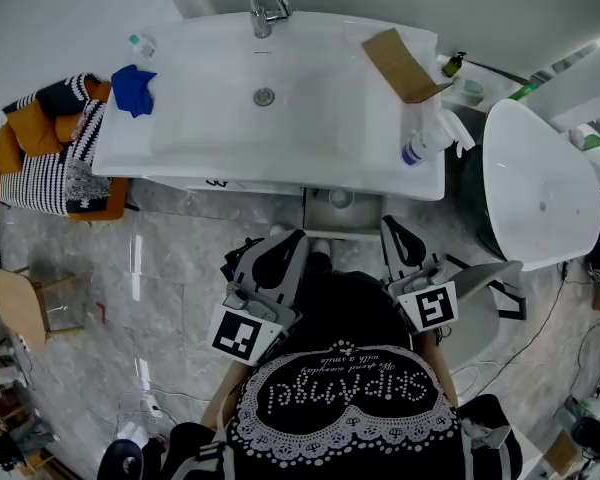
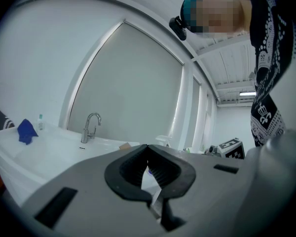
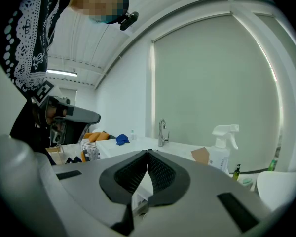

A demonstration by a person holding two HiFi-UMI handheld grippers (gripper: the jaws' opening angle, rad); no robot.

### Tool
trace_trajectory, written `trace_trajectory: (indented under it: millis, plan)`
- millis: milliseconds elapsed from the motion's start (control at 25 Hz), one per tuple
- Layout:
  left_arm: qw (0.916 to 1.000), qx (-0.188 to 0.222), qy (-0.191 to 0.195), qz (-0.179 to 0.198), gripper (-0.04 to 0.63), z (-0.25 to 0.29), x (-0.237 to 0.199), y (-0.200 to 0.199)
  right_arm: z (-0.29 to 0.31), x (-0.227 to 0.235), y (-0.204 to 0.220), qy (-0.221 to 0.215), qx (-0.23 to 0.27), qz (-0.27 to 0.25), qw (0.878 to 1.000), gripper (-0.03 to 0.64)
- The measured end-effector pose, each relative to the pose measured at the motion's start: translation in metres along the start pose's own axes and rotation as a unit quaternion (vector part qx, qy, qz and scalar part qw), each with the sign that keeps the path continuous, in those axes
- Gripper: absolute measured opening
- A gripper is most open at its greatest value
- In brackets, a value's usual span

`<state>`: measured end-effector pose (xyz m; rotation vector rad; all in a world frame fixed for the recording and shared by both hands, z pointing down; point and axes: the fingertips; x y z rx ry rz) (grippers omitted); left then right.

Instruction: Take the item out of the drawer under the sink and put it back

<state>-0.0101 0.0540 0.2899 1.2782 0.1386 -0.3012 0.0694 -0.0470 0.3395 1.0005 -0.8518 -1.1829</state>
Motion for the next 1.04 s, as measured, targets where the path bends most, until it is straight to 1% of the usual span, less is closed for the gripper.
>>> trace_trajectory:
  millis: [240, 360, 400, 480, 520, 640, 760, 880, 1040]
  plan:
    - [1.0, 0.001, -0.002, 0.001, 0.005, -0.001, -0.001, 0.0, 0.002, -0.004, 0.001, -0.002, -0.005, -0.012, 1.0, 0.018]
    - [1.0, 0.0, -0.005, -0.002, 0.005, -0.003, -0.005, -0.001, 0.002, -0.005, 0.001, -0.001, -0.006, -0.01, 1.0, 0.018]
    - [1.0, -0.001, -0.006, 0.001, 0.005, -0.004, -0.008, -0.001, 0.002, -0.004, 0.001, 0.0, -0.007, -0.009, 1.0, 0.018]
    - [0.9998, -0.003, -0.008, 0.019, 0.005, -0.007, -0.014, -0.002, 0.002, -0.002, 0.0, 0.003, -0.007, -0.006, 1.0, 0.018]
    - [0.9996, -0.001, -0.013, 0.024, 0.005, -0.009, -0.018, -0.004, 0.001, 0.0, -0.001, 0.005, -0.007, -0.003, 1.0, 0.018]
    - [0.9992, 0.016, -0.032, 0.016, 0.005, -0.018, -0.028, -0.019, -0.002, 0.004, -0.006, 0.01, -0.002, 0.01, 1.0, 0.018]
    - [0.9979, 0.044, -0.038, 0.029, 0.005, -0.032, -0.04, -0.029, -0.004, 0.009, -0.01, 0.017, 0.003, 0.009, 1.0, 0.018]
    - [0.9965, 0.036, -0.066, 0.037, 0.005, -0.047, -0.056, -0.023, -0.005, 0.009, -0.011, 0.02, 0.007, 0.004, 1.0, 0.018]
    - [0.9938, 0.035, -0.1, 0.036, 0.005, -0.059, -0.071, -0.018, -0.005, 0.01, -0.006, 0.019, 0.007, -0.003, 1.0, 0.018]
Point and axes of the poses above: the fingertips, and each gripper's own axes: z forward along the fingers, x to its right, y out of its underside, and after that the axes turned 11 degrees about -x, right-handed
